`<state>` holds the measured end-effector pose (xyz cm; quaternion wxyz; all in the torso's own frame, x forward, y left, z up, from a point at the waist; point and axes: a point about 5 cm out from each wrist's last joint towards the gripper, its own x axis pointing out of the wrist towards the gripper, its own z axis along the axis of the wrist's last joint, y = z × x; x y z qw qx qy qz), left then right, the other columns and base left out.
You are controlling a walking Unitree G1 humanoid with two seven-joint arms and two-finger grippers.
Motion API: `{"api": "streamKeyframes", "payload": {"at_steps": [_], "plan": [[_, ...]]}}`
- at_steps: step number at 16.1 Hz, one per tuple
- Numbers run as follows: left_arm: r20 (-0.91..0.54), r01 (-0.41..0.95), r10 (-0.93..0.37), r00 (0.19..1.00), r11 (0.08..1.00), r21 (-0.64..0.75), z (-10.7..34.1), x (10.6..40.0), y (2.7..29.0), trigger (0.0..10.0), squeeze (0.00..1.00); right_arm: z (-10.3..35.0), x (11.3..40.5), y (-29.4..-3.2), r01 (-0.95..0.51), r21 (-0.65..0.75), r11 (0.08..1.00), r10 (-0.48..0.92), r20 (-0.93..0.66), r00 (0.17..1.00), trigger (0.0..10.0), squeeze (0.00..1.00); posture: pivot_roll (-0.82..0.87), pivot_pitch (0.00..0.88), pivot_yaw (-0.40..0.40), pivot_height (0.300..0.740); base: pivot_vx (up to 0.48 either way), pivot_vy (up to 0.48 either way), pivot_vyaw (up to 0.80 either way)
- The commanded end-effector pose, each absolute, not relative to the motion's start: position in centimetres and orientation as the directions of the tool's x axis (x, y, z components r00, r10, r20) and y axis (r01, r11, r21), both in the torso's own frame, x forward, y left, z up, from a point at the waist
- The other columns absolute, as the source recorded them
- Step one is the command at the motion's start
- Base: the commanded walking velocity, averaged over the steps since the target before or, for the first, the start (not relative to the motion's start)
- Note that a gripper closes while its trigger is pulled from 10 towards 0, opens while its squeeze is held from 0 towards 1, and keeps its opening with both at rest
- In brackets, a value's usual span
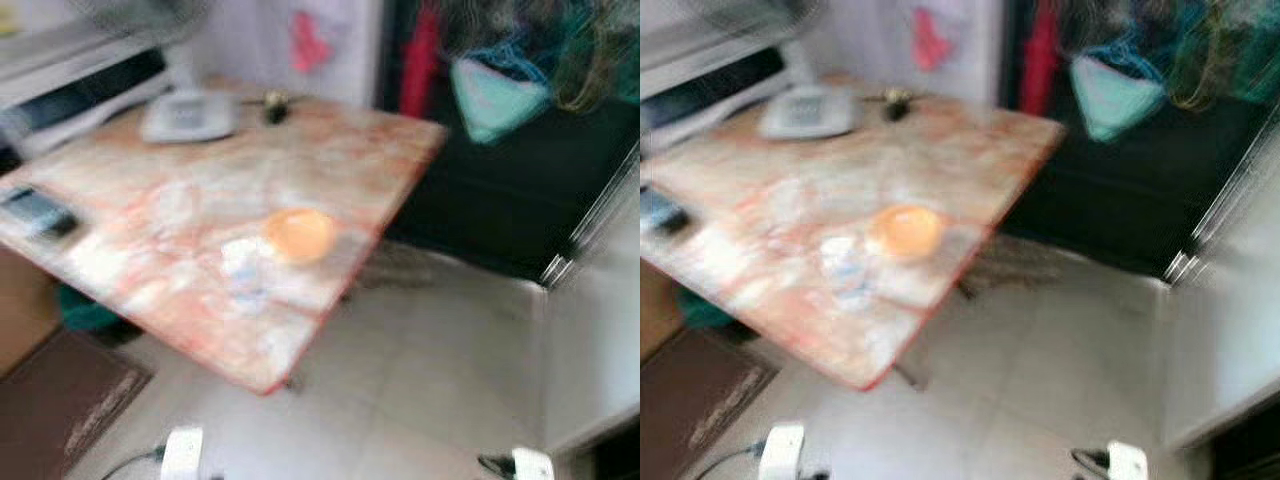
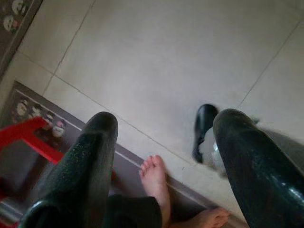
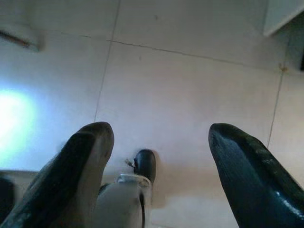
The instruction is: Restocking fridge
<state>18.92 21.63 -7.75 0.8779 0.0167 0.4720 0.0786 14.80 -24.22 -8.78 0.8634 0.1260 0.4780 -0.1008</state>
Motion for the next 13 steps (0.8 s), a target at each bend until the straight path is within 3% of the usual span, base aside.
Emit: {"api": "streamKeyframes", "payload": {"at_steps": [1, 6, 10, 13], "plan": [[-0.844, -0.125, 0.157, 0.513, 0.986, 0.107, -8.2, 18.0, 22.0, 10.0, 0.0, -8.9, 14.7, -24.1, 0.288, 0.118, 0.95, -0.05, -0.855, 0.516, 10.0, 0.0, 0.17, 0.008, -0.017, 0.74, 0.0, 0.0, 0.8], [-0.816, -0.177, 0.187, 0.547, 0.979, 0.106, -8.0, 18.1, 22.1, 10.0, 0.0, -8.9, 14.6, -24.1, 0.281, 0.112, 0.953, -0.052, -0.856, 0.514, 10.0, 0.0, 0.17, 0.019, -0.016, 0.74, 0.0, 0.0, 0.55], [-0.739, -0.247, 0.258, 0.622, 0.961, 0.127, -7.4, 18.6, 22.3, 10.0, 0.0, -8.9, 14.6, -24.3, 0.292, 0.114, 0.95, -0.055, -0.856, 0.515, 10.0, 0.0, 0.17, 0.024, -0.028, 0.74, 0.0, 0.0, 0.0], [-0.585, -0.3, 0.366, 0.724, 0.93, 0.21, -5.5, 20.6, 23.6, 10.0, 0.0, -8.8, 14.7, -24.3, 0.278, 0.112, 0.954, -0.05, -0.856, 0.515, 10.0, 0.0, 0.18, 0.022, -0.032, 0.74, 0.0, 0.0, 0.0]]}}
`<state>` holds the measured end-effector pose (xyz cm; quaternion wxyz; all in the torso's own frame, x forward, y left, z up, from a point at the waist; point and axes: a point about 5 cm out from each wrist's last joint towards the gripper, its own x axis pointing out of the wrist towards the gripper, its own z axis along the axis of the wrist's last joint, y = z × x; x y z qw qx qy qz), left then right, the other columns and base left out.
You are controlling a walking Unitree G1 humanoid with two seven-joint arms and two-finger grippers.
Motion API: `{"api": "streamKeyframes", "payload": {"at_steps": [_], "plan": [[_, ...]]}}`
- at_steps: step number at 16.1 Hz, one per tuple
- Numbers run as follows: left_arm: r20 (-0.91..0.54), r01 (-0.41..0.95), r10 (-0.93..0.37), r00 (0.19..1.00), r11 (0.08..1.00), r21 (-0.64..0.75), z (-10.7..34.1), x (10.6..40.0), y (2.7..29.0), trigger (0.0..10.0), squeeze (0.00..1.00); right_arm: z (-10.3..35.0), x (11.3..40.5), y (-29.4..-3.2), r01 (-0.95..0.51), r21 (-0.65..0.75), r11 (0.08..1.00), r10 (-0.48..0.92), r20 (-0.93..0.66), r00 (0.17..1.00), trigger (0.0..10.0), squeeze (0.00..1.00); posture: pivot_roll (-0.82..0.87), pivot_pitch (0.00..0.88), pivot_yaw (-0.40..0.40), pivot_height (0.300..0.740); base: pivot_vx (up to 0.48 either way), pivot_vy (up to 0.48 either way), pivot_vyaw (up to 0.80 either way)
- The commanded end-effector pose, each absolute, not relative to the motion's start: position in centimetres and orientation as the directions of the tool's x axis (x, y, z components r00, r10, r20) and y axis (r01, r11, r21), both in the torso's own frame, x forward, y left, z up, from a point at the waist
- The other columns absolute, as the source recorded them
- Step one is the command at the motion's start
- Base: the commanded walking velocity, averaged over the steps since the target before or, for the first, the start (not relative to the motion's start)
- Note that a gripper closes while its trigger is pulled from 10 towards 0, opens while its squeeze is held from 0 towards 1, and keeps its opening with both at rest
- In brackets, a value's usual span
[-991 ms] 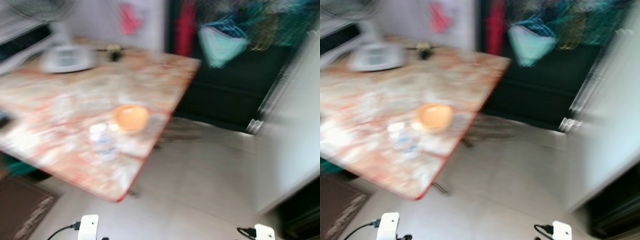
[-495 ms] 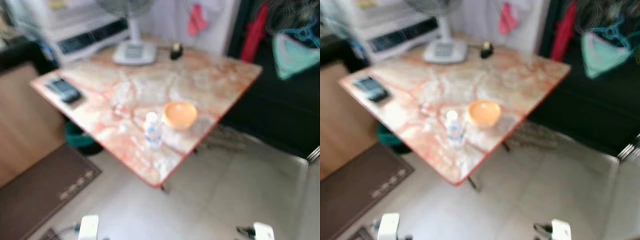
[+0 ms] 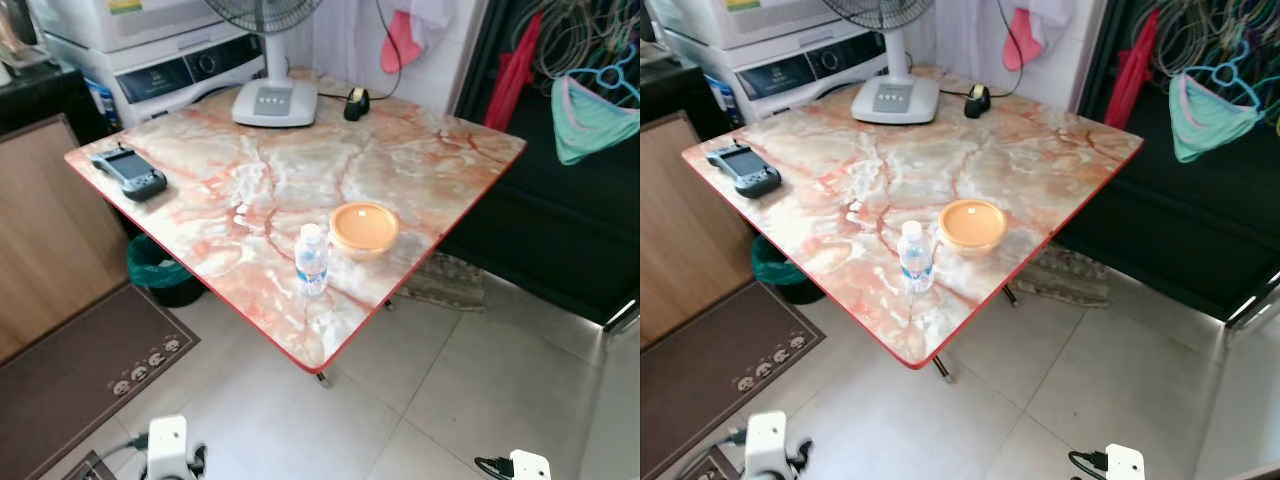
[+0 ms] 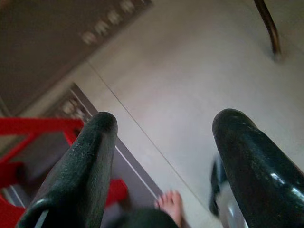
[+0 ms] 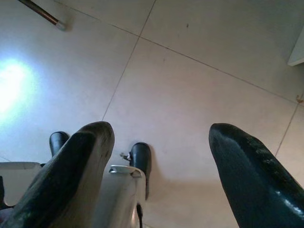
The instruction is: Restocking fridge
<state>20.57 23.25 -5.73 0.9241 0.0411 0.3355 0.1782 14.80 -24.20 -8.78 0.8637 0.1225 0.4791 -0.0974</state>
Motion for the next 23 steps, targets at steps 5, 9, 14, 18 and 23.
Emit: {"api": "streamKeyframes", "payload": {"at_steps": [5, 9, 14, 18, 23], "plan": [[-0.052, -0.582, 0.631, 0.774, 0.742, 0.333, 4.3, 27.8, 29.1, 10.0, 0.0, -8.7, 14.7, -24.4, 0.271, 0.112, 0.956, -0.046, -0.854, 0.518, 10.0, 0.0, 0.17, 0.025, -0.041, 0.74, 0.0, 0.0, 0.0], [0.289, -0.51, 0.429, 0.856, 0.794, 0.332, 12.1, 32.5, 27.6, 10.0, 0.0, -8.7, 14.7, -24.6, 0.266, 0.108, 0.958, -0.047, -0.856, 0.516, 10.0, 0.0, 0.17, 0.03, -0.045, 0.74, 0.0, 0.0, 0.0], [0.341, -0.021, -0.038, 0.939, 0.986, 0.168, 18.3, 37.4, 18.1, 10.0, 0.0, -8.7, 14.7, -24.4, 0.264, 0.116, 0.958, -0.04, -0.854, 0.519, 10.0, 0.0, 0.17, 0.027, -0.022, 0.74, 0.0, 0.0, 0.0], [0.335, 0.171, -0.159, 0.929, 0.985, -0.005, 18.1, 36.2, 12.8, 10.0, 0.0, -8.9, 14.5, -24.0, 0.267, 0.124, 0.956, -0.034, -0.855, 0.518, 10.0, 0.0, 0.16, 0.028, 0.007, 0.74, 0.0, 0.0, 0.0], [0.372, 0.299, -0.306, 0.876, 0.951, 0.078, 20.1, 35.2, 10.1, 10.0, 0.0, -9.0, 14.4, -23.9, 0.28, 0.126, 0.952, -0.038, -0.856, 0.516, 10.0, 0.0, 0.16, 0.014, 0.014, 0.74, 0.0, 0.0, 0.0]]}}
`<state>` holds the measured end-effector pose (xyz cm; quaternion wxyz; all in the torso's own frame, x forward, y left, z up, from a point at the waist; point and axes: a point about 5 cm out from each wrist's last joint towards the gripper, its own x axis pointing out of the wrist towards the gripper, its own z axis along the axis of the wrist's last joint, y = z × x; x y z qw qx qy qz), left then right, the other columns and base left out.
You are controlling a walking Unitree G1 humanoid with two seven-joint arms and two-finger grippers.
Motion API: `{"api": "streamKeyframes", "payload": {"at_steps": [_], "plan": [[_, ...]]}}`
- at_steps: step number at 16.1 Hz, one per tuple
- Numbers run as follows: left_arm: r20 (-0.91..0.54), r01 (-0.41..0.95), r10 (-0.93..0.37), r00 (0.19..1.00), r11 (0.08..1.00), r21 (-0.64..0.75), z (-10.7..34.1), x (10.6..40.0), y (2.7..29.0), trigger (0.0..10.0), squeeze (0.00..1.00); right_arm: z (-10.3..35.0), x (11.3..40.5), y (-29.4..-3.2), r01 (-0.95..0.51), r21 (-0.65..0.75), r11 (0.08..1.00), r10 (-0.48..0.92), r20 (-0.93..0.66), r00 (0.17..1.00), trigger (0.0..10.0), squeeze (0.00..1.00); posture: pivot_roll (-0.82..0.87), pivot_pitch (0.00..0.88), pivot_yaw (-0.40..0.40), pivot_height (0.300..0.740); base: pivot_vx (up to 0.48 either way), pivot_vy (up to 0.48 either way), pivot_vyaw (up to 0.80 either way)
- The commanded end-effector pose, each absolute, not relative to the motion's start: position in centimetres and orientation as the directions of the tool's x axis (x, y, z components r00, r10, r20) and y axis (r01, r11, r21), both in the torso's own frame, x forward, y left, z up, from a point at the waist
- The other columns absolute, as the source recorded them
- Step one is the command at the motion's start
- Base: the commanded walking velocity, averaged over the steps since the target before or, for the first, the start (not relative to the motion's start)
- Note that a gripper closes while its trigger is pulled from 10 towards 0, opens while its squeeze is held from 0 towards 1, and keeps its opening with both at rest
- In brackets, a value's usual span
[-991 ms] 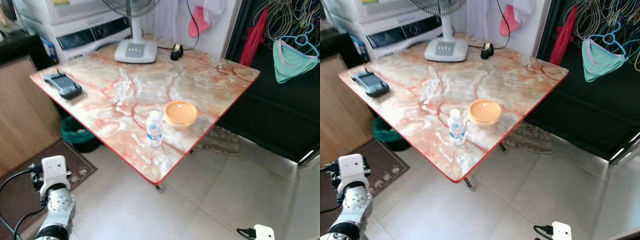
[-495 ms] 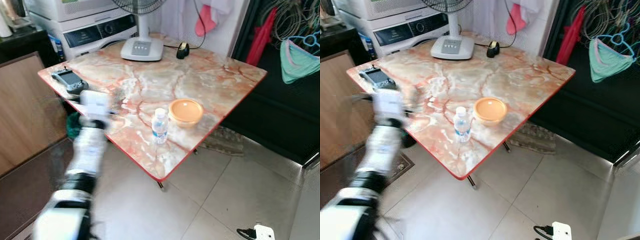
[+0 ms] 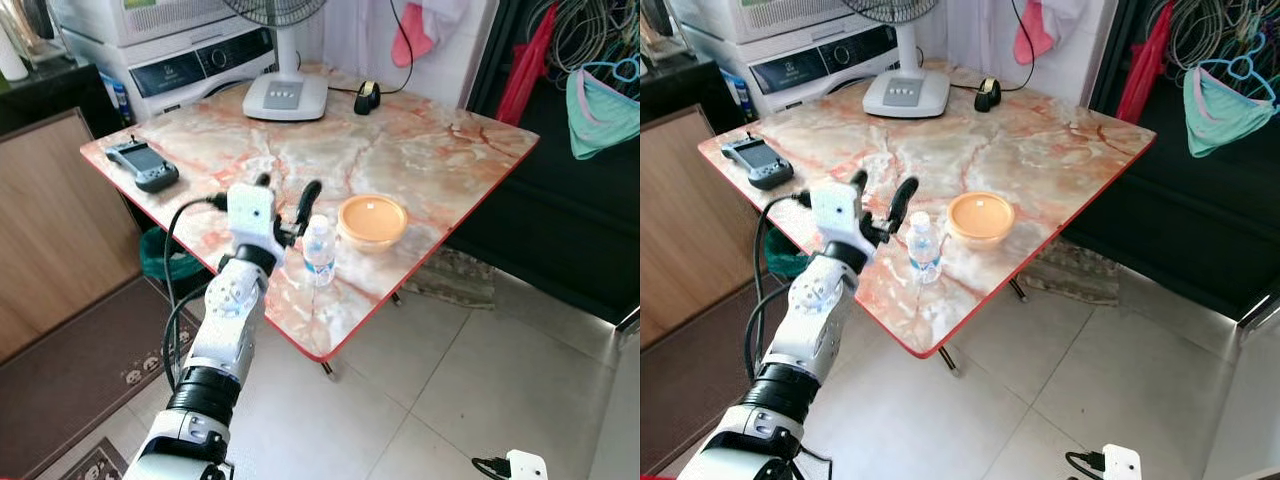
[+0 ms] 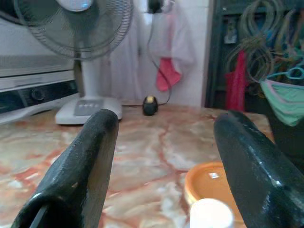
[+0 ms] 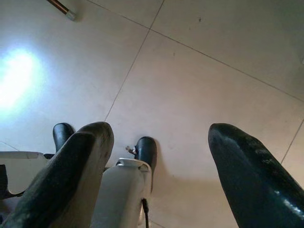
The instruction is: Restocking fridge
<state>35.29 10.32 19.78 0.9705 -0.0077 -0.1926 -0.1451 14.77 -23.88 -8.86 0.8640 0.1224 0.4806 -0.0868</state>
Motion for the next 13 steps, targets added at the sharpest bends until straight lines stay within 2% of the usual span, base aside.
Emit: {"api": "streamKeyframes", "payload": {"at_steps": [1, 3, 12, 13], "plan": [[0.367, 0.316, -0.327, 0.871, 0.944, 0.092, 20.2, 34.9, 9.8, 10.0, 0.0, -9.0, 14.4, -23.9, 0.282, 0.127, 0.951, -0.039, -0.856, 0.516, 10.0, 0.0, 0.16, 0.011, 0.012, 0.74, 0.0, 0.0, 0.0], [0.356, 0.326, -0.341, 0.87, 0.94, 0.104, 20.1, 34.7, 9.7, 10.0, 0.0, -9.0, 14.4, -23.9, 0.289, 0.127, 0.949, -0.044, -0.853, 0.52, 10.0, 0.0, 0.16, 0.011, 0.012, 0.74, 0.0, 0.0, 0.0], [0.339, 0.327, -0.331, 0.881, 0.942, 0.069, 21.2, 35.1, 10.2, 10.0, 0.0, -8.9, 14.6, -24.0, 0.307, 0.134, 0.942, -0.051, -0.848, 0.528, 10.0, 0.0, 0.17, 0.04, 0.002, 0.74, 0.317, 0.0, 0.0], [0.352, 0.336, -0.339, 0.872, 0.939, 0.071, 21.5, 35.0, 10.0, 10.0, 0.0, -8.9, 14.6, -24.0, 0.313, 0.136, 0.94, -0.053, -0.848, 0.528, 10.0, 0.0, 0.17, 0.043, 0.002, 0.74, 0.0, 0.0, 0.0]]}}
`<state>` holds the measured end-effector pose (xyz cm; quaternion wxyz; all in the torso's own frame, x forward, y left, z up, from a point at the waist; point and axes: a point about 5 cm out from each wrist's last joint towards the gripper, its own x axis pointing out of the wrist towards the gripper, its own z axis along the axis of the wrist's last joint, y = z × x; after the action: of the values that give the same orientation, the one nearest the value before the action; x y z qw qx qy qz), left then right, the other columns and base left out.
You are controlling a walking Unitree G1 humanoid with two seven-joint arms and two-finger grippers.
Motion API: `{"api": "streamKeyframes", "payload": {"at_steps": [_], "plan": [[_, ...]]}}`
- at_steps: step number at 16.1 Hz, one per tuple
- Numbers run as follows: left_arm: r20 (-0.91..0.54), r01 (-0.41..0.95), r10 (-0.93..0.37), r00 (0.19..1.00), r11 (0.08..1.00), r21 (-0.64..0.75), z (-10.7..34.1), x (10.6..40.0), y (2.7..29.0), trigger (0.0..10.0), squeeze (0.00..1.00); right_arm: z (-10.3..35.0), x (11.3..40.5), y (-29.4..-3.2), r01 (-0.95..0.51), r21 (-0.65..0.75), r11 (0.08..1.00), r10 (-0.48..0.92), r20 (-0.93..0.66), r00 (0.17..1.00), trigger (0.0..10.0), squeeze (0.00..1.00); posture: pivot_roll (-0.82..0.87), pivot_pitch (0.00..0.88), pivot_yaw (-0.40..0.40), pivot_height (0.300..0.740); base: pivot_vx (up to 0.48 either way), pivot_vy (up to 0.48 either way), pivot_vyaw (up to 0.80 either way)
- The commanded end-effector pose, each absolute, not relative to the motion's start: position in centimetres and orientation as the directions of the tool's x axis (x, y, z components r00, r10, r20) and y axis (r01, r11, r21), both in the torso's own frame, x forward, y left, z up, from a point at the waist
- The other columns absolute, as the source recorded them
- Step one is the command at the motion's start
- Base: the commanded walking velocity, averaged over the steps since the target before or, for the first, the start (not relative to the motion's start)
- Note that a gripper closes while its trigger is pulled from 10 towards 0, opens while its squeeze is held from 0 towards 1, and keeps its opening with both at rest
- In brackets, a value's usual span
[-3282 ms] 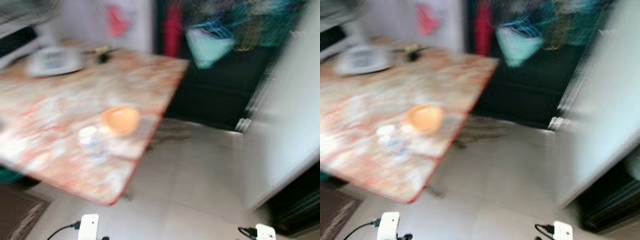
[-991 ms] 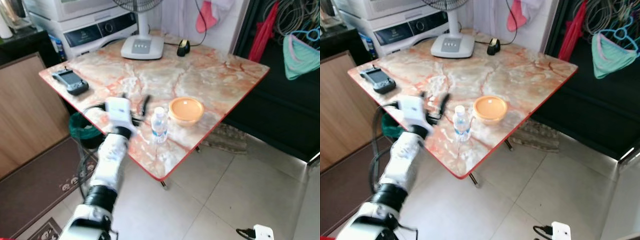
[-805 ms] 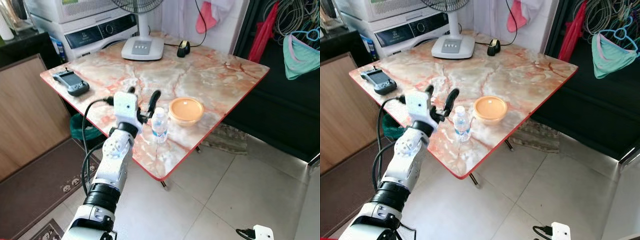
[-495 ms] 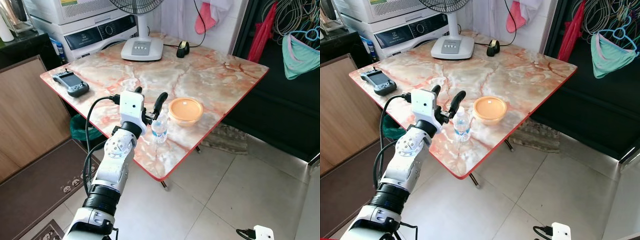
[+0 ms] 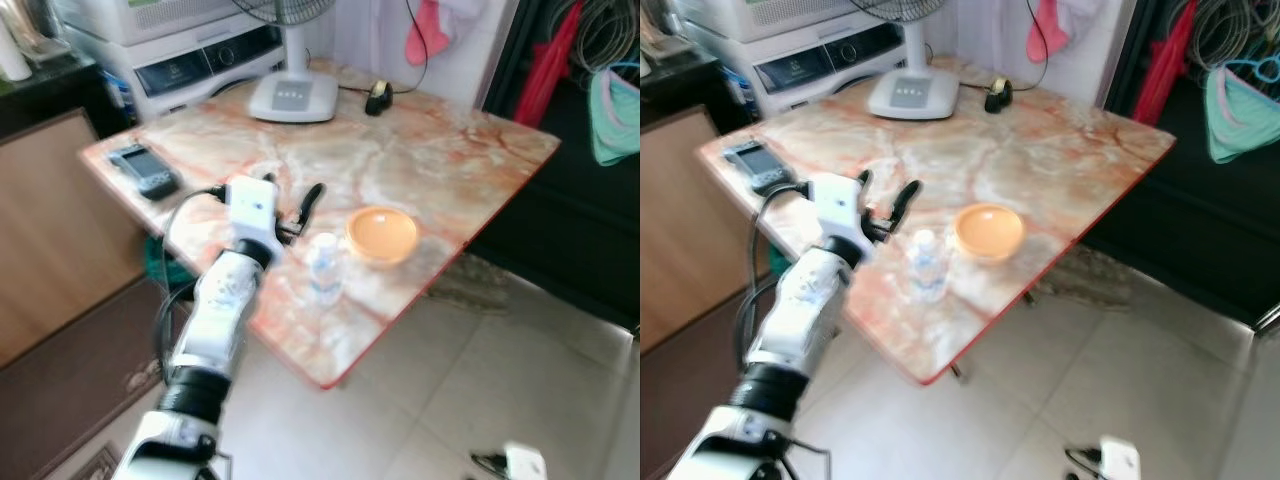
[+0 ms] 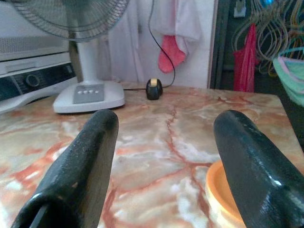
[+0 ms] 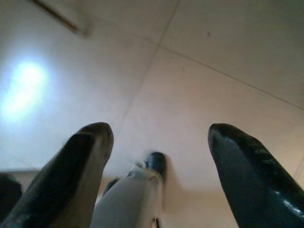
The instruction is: Restocking fridge
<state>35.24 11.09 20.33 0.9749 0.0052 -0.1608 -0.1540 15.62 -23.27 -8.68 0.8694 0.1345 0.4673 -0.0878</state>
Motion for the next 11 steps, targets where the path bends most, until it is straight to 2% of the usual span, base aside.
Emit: {"api": "streamKeyframes", "payload": {"at_steps": [1, 3, 4, 9, 10, 11], "plan": [[0.361, 0.343, -0.343, 0.867, 0.937, 0.065, 21.7, 34.9, 9.9, 10.0, 0.0, -8.9, 14.6, -24.0, 0.315, 0.137, 0.939, -0.053, -0.848, 0.528, 10.0, 0.0, 0.17, 0.043, 0.002, 0.74, 0.33, 0.0, 0.0], [0.396, 0.351, -0.353, 0.847, 0.933, 0.08, 22.7, 34.7, 9.7, 10.0, 0.0, -8.9, 14.6, -24.0, 0.315, 0.138, 0.939, -0.053, -0.848, 0.528, 10.0, 0.0, 0.17, 0.049, 0.001, 0.74, 0.328, 0.0, 0.0], [0.45, 0.356, -0.358, 0.818, 0.93, 0.092, 24.0, 34.4, 9.6, 10.0, 0.0, -8.9, 14.7, -24.0, 0.314, 0.138, 0.939, -0.052, -0.847, 0.529, 10.0, 0.0, 0.17, 0.052, -0.001, 0.74, 0.0, 0.0, 0.0], [0.505, 0.387, -0.388, 0.771, 0.915, 0.113, 28.3, 33.8, 8.8, 10.0, 0.0, -8.9, 14.7, -23.9, 0.314, 0.14, 0.939, -0.051, -0.847, 0.53, 10.0, 0.0, 0.18, 0.059, -0.002, 0.74, 0.0, 0.0, 0.0], [0.482, 0.401, -0.42, 0.769, 0.904, 0.148, 29.6, 33.8, 8.5, 10.0, 0.0, -8.9, 14.7, -23.9, 0.315, 0.14, 0.939, -0.051, -0.847, 0.53, 10.0, 0.0, 0.18, 0.059, -0.002, 0.74, 0.0, 0.0, 0.0], [0.385, 0.456, -0.471, 0.794, 0.88, 0.135, 31.6, 34.1, 8.9, 10.0, 0.0, -8.9, 14.7, -23.9, 0.315, 0.141, 0.938, -0.05, -0.847, 0.529, 10.0, 0.0, 0.18, 0.061, -0.001, 0.74, 0.0, 0.0, 0.0]]}}
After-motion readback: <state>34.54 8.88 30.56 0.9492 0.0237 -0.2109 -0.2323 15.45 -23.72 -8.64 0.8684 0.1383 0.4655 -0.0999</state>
